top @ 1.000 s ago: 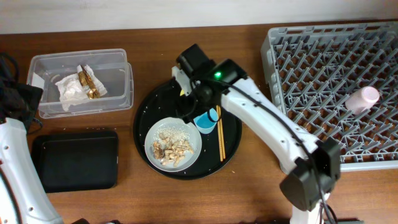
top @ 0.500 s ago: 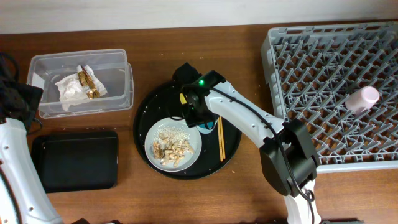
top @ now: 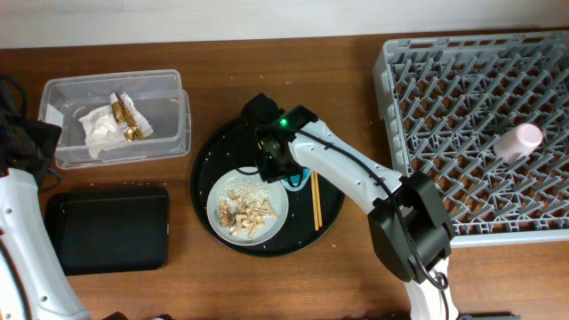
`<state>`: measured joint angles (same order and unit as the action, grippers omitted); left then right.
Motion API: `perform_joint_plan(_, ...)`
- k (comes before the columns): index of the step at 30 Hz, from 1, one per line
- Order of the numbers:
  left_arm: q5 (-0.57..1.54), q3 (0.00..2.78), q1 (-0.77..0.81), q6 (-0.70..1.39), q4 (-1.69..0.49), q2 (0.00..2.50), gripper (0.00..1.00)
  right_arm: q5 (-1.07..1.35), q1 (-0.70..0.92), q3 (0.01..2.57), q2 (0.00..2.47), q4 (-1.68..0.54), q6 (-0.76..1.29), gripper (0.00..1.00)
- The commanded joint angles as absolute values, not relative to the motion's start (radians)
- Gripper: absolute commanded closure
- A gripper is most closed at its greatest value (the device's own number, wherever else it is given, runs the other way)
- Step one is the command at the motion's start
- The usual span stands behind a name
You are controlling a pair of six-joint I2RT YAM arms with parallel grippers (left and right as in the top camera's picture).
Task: Sort waste into correct bins and load items into the dishwasher rack
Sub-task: 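Reach the right gripper to the blue cup and grasp it, then place the blue cup upside down in the rack beside pink cup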
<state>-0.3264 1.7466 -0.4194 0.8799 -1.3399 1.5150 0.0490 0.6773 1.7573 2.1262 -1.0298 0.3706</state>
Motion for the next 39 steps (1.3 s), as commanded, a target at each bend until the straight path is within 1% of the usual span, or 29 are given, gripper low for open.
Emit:
perform_joint_plan(1, -0.337, 1.749, -0.422, 0.882, -1.34, 1.512, 0.01, 0.036, 0.687, 1.741, 2.135, -1.028, 0.384, 0.67)
perform_joint_plan(3, -0.337, 1.749, -0.422, 0.882, -1.34, 1.512, 0.01, 0.036, 0.687, 1.709, 2.135, -1.013, 0.384, 0.69)
perform_joint_plan(4, -0.337, 1.749, -0.422, 0.882, -1.34, 1.512, 0.01, 0.036, 0.687, 1.704, 2.135, -1.015, 0.384, 0.75)
perform_joint_plan(5, -0.337, 1.749, -0.422, 0.882, -1.34, 1.512, 0.01, 0.036, 0.687, 1.705, 2.135, -1.015, 0.384, 0.77)
perform_joint_plan(7, -0.337, 1.749, -0.422, 0.882, -1.34, 1.512, 0.01, 0.036, 0.687, 1.705, 2.135, -1.016, 0.384, 0.85)
perform_joint_plan(8, -0.337, 1.749, -0.422, 0.882, -1.34, 1.512, 0.0, 0.036, 0.687, 1.715, 2.134, -1.021, 0.384, 0.96)
perform_joint_plan(11, -0.337, 1.749, -0.422, 0.882, -1.34, 1.512, 0.01, 0.036, 0.676, 1.805, 2.127, -1.111, 0.382, 0.96)
perform_joint_plan(12, -0.337, 1.749, -0.422, 0.882, -1.34, 1.512, 0.01, 0.036, 0.652, 1.885, 2.118, -1.202, 0.374, 0.96)
perform_joint_plan(14, -0.337, 1.749, -0.422, 0.882, -1.34, 1.512, 0.01, 0.038, 0.582, 2.061, 2.086, -1.374, 0.353, 0.96)
perform_joint_plan(17, -0.337, 1.749, -0.422, 0.882, -1.34, 1.513, 0.01, 0.04, 0.433, 2.391, 2.044, -1.583, 0.194, 0.96)
perform_joint_plan(19, -0.337, 1.749, -0.422, 0.882, -1.34, 1.512, 0.01, 0.041, 0.288, 2.542, 2.032, -1.671, 0.19, 0.96)
perform_joint_plan(20, -0.337, 1.749, -0.422, 0.882, -1.34, 1.512, 0.01, 0.081, 0.159, 2.6, 2.02, -1.699, 0.152, 0.96)
perform_joint_plan(21, -0.337, 1.749, -0.422, 0.882, -1.34, 1.512, 0.01, 0.118, 0.072, 2.6, 2.013, -1.699, 0.127, 0.96)
perform_joint_plan(24, -0.337, 1.749, -0.422, 0.882, -1.34, 1.512, 0.01, 0.202, -0.203, 2.482, 2.016, -1.697, 0.081, 0.96)
perform_joint_plan(25, -0.337, 1.749, -0.422, 0.882, -1.34, 1.512, 0.01, 0.203, -0.251, 2.445, 2.016, -1.689, 0.081, 0.96)
perform_joint_plan(26, -0.337, 1.749, -0.422, 0.882, -1.34, 1.512, 0.01, 0.246, -0.316, 2.399, 2.016, -1.672, 0.039, 0.96)
perform_joint_plan(27, -0.337, 1.749, -0.422, 0.882, -1.34, 1.512, 0.01, 0.374, -0.366, 2.354, 2.016, -1.654, -0.036, 0.96)
perform_joint_plan(28, -0.337, 1.749, -0.422, 0.882, -1.34, 1.512, 0.01, 0.562, -0.415, 2.3, 2.016, -1.641, -0.134, 0.96)
perform_joint_plan(29, -0.337, 1.749, -0.422, 0.882, -1.34, 1.512, 0.01, 0.76, -0.463, 2.228, 2.016, -1.641, -0.244, 0.96)
perform_joint_plan(30, -0.337, 1.749, -0.422, 0.882, -1.34, 1.512, 0.01, 0.891, -0.506, 2.125, 2.016, -1.629, -0.341, 0.96)
perform_joint_plan(31, -0.337, 1.749, -0.422, 0.882, -1.34, 1.512, 0.01, 0.945, -0.529, 2.033, 2.016, -1.584, -0.368, 0.96)
perform_joint_plan(34, -0.337, 1.749, -0.422, 0.882, -1.34, 1.513, 0.01, 1.09, -0.57, 1.737, 2.017, -1.35, -0.37, 0.96)
perform_joint_plan(37, -0.337, 1.749, -0.422, 0.882, -1.34, 1.512, 0.01, 1.126, -0.571, 1.565, 2.017, -1.156, -0.358, 0.96)
perform_joint_plan(39, -0.337, 1.749, -0.422, 0.882, -1.34, 1.512, 0.01, 1.126, -0.571, 1.538, 2.021, -1.107, -0.358, 0.96)
